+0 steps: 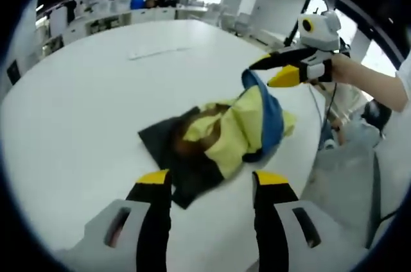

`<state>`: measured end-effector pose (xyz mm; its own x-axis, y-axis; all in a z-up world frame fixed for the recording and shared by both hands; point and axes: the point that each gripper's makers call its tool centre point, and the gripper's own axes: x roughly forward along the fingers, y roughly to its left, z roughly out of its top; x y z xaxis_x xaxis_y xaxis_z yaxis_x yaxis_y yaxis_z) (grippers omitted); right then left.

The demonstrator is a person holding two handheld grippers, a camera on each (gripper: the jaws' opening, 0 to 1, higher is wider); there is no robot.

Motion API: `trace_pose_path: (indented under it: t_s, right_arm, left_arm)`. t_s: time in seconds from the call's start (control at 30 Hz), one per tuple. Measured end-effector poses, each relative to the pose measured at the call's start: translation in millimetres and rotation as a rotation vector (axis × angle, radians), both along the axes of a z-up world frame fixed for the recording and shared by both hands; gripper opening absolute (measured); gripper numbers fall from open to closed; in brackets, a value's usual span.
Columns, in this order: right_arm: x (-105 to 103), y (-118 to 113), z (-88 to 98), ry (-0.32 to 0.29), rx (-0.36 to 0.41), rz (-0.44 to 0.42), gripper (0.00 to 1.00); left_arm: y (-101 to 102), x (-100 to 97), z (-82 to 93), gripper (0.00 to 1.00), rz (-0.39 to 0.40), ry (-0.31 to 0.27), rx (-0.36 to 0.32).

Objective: Fold the garment on the visible template until the final outline fits inside the template.

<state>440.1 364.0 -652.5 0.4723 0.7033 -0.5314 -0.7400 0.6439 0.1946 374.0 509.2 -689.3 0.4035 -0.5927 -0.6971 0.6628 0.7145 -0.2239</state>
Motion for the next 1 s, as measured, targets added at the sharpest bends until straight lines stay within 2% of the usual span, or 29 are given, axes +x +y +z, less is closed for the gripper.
trace_pose_path:
  t_s: [0.1,0.3,0.7,1.0]
  right_arm:
    - [7,2,-3.1,-0.006,-0.004,-0.005,0.44]
    - [16,4,-4.8,-0.038,-0.064,0.004,0.39]
    - [31,-1,-29.9,0.004,-0.131,-0.004,0.33]
    - [36,-1,-48.7,0.045,-0.205,0.072,0.27]
  left_arm:
    - [0,1.7,-0.4,0.45,0.001,-0.002,0.001]
    - [0,5.6,-2.3,0.44,0.003,-0.001,0.002]
    - [0,16.1,-11.5,0.39,0.016,0.001,0.012]
    - [-3,27.0,-20.6,0.34,0.002,0.000,0.015]
